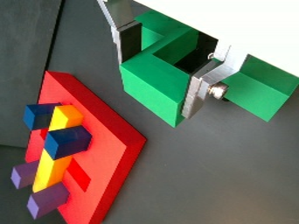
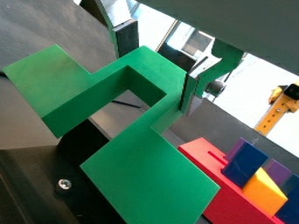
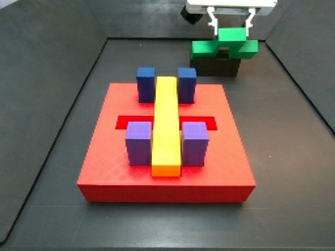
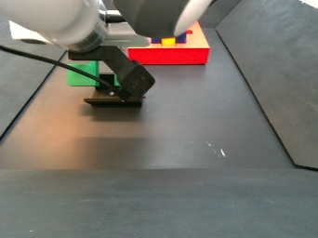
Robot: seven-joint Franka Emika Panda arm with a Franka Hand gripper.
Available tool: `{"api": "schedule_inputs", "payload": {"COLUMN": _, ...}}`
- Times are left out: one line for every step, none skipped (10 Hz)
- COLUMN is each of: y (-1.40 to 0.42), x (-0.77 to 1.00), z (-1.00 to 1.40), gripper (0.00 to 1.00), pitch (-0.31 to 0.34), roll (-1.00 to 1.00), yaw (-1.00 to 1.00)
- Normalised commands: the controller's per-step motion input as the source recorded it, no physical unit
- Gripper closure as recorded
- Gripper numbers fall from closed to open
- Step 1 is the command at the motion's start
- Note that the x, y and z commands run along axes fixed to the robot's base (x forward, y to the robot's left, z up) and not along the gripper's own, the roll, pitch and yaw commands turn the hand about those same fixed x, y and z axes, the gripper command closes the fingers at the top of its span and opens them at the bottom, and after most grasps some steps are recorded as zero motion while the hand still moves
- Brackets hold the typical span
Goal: Pick up the green object. Move up. Place the green object on the fixture. Regrasp the green object. Move to above the board. Insert the green object.
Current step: Place the green object on the fixture.
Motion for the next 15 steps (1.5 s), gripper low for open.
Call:
{"api": "schedule_inputs", "payload": {"y": 0.02, "x": 0.00, "z": -0.15, "gripper": 1.00, "pitch": 0.000, "roll": 0.00, "yaw": -0.04}}
{"api": "schedule_inputs", "payload": {"y": 0.01, "x": 0.06, "z": -0.19, "gripper": 1.00, "pitch": 0.000, "roll": 0.25, "yaw": -0.10}}
{"api": "schedule_inputs", "payload": {"y": 0.00, "x": 0.08, "z": -0.16, "gripper": 1.00, "pitch": 0.034, "roll": 0.41, "yaw": -0.14}}
{"api": "schedule_inputs", "payload": {"y": 0.00, "x": 0.07, "z": -0.15, "gripper": 1.00, "pitch": 0.037, "roll": 0.44, "yaw": -0.16}}
{"api": "schedule_inputs", "payload": {"y": 0.00, "x": 0.01, "z": -0.06, "gripper": 1.00, "pitch": 0.043, "roll": 0.31, "yaw": -0.23}}
{"api": "schedule_inputs", "payload": {"y": 0.00, "x": 0.00, "z": 0.00, "gripper": 1.00, "pitch": 0.043, "roll": 0.19, "yaw": -0.21}}
{"api": "schedule_inputs", "payload": {"y": 0.00, "x": 0.00, "z": 0.00, "gripper": 1.00, "pitch": 0.000, "roll": 0.02, "yaw": 0.00}}
{"api": "schedule_inputs", "payload": {"y": 0.00, "x": 0.03, "z": 0.02, "gripper": 1.00, "pitch": 0.029, "roll": 0.00, "yaw": 0.00}}
{"api": "schedule_inputs", "payload": {"y": 0.11, "x": 0.13, "z": 0.10, "gripper": 1.00, "pitch": 0.120, "roll": -0.02, "yaw": 0.00}}
{"api": "schedule_inputs", "payload": {"y": 0.11, "x": 0.09, "z": 0.04, "gripper": 1.00, "pitch": 0.097, "roll": -0.06, "yaw": 0.00}}
{"api": "schedule_inputs", "payload": {"y": 0.07, "x": 0.03, "z": 0.02, "gripper": 1.00, "pitch": 0.060, "roll": -0.03, "yaw": 0.00}}
{"api": "schedule_inputs", "payload": {"y": 0.03, "x": 0.00, "z": 0.00, "gripper": 1.00, "pitch": 0.000, "roll": 0.00, "yaw": 0.00}}
{"api": "schedule_inputs", "payload": {"y": 0.00, "x": 0.00, "z": 0.00, "gripper": 1.00, "pitch": 0.000, "roll": 0.00, "yaw": -0.01}}
{"api": "schedule_inputs", "payload": {"y": 0.00, "x": 0.00, "z": -0.15, "gripper": 1.00, "pitch": 0.000, "roll": 0.00, "yaw": -0.05}}
{"api": "schedule_inputs", "payload": {"y": 0.00, "x": 0.00, "z": -0.11, "gripper": 1.00, "pitch": 0.000, "roll": 0.00, "yaw": -0.12}}
